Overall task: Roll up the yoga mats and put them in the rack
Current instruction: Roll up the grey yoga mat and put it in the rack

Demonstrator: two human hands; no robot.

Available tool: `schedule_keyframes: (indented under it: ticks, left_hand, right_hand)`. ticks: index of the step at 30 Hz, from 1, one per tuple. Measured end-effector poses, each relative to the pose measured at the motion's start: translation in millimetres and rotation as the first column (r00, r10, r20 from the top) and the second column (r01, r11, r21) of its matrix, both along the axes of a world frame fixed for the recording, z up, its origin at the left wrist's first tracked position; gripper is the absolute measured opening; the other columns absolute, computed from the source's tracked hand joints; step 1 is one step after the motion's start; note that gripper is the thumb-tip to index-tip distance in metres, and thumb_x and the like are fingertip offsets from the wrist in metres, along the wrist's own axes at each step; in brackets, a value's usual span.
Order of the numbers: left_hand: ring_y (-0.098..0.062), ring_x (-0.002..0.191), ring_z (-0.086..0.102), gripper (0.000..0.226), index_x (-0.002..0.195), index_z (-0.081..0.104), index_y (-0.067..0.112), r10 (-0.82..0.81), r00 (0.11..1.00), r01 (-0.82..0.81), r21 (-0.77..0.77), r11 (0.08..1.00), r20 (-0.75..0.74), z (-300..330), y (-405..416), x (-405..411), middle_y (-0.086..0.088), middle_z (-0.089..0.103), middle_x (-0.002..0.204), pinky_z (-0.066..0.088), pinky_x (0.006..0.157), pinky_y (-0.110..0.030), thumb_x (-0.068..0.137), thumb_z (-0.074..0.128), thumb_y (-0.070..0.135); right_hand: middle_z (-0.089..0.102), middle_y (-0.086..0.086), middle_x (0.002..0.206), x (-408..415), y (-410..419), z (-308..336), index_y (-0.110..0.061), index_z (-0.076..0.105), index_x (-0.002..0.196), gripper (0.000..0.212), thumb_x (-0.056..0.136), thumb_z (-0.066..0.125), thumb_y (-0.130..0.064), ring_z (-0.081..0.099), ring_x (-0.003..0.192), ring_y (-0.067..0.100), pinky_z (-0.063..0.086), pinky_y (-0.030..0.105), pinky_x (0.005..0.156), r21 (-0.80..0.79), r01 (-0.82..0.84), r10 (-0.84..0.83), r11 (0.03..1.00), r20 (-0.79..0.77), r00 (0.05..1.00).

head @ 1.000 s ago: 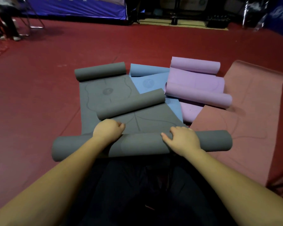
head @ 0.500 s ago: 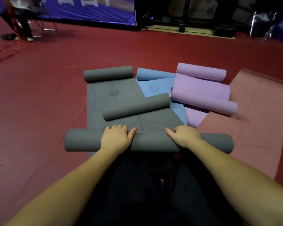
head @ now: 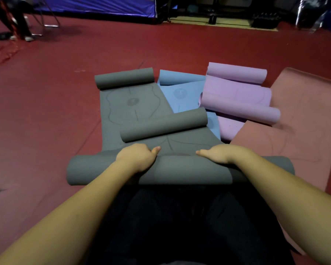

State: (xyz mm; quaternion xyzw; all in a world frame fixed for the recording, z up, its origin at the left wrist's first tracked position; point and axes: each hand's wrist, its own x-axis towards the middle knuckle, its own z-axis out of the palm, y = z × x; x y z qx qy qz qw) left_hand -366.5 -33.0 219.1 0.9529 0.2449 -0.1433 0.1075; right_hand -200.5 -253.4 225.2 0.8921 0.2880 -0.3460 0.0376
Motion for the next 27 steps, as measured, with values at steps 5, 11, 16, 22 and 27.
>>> schedule_keyframes:
  ticks: [5, 11, 16, 22, 27]
  left_hand:
    - [-0.034, 0.129, 0.051, 0.075, 0.127, 0.062, 0.005, -0.040, 0.990, 0.029, -0.079, 0.996, -0.133, -2.9, 14.9, 19.9, -0.019, 0.054, 0.141, 0.038, 0.103, -0.039, 0.101, 0.021, 0.062]
    - [-0.032, 0.139, 0.041, 0.074, 0.141, 0.051, 0.003, -0.048, 0.975, 0.015, -0.154, 0.988, -0.218, -5.4, 25.7, 40.3, -0.018, 0.042, 0.152, 0.030, 0.112, -0.036, 0.102, 0.024, 0.060]
    - [-0.030, 0.140, 0.039, 0.076, 0.142, 0.050, 0.004, -0.012, 0.975, -0.040, -0.231, 0.972, -0.221, -14.7, 32.2, 53.5, -0.014, 0.041, 0.153, 0.029, 0.113, -0.038, 0.099, 0.032, 0.065]
    - [-0.032, 0.118, 0.056, 0.058, 0.121, 0.066, 0.015, -0.001, 0.999, 0.005, -0.118, 0.993, 0.032, -20.3, 34.9, 56.7, -0.013, 0.064, 0.127, 0.043, 0.094, -0.039, 0.103, 0.029, 0.056]
    - [-0.037, 0.091, 0.064, 0.046, 0.092, 0.068, 0.010, -0.013, 0.929, -0.063, 0.194, 0.979, 0.369, -16.7, 19.4, 38.4, -0.017, 0.070, 0.096, 0.043, 0.069, -0.037, 0.104, 0.034, 0.039]
  right_hand:
    - [0.055, 0.009, 0.125, 4.2, -1.1, -17.9, -0.023, 0.062, 0.109, 0.057, 0.097, 0.023, -0.065, 0.051, 0.120, 0.029, 0.040, 0.047, 0.103, 0.167, -0.045, 0.010, 0.985, 0.202, 0.979]
    - [0.060, 0.010, 0.098, -18.8, -12.1, -21.6, -0.020, 0.043, 0.073, 0.048, 0.099, 0.028, -0.057, 0.057, 0.097, 0.032, 0.040, 0.038, 0.075, 0.356, -0.078, -0.092, 0.931, 0.436, 0.895]
    - [0.066, 0.005, 0.095, -44.4, -22.5, -36.7, -0.016, 0.065, 0.094, 0.075, 0.086, 0.016, -0.071, 0.060, 0.096, 0.028, 0.040, 0.038, 0.084, 0.285, -0.129, -0.069, 0.950, 0.594, 0.801]
    - [0.066, 0.008, 0.100, -30.4, -7.2, -34.3, -0.015, 0.065, 0.095, 0.067, 0.093, 0.020, -0.064, 0.060, 0.098, 0.032, 0.040, 0.037, 0.082, 0.250, -0.084, -0.084, 0.965, 0.593, 0.801]
    - [0.067, 0.012, 0.104, -17.6, -1.0, -33.4, -0.014, 0.065, 0.093, 0.058, 0.097, 0.028, -0.059, 0.061, 0.099, 0.033, 0.039, 0.036, 0.074, 0.261, -0.055, -0.098, 0.964, 0.539, 0.837]
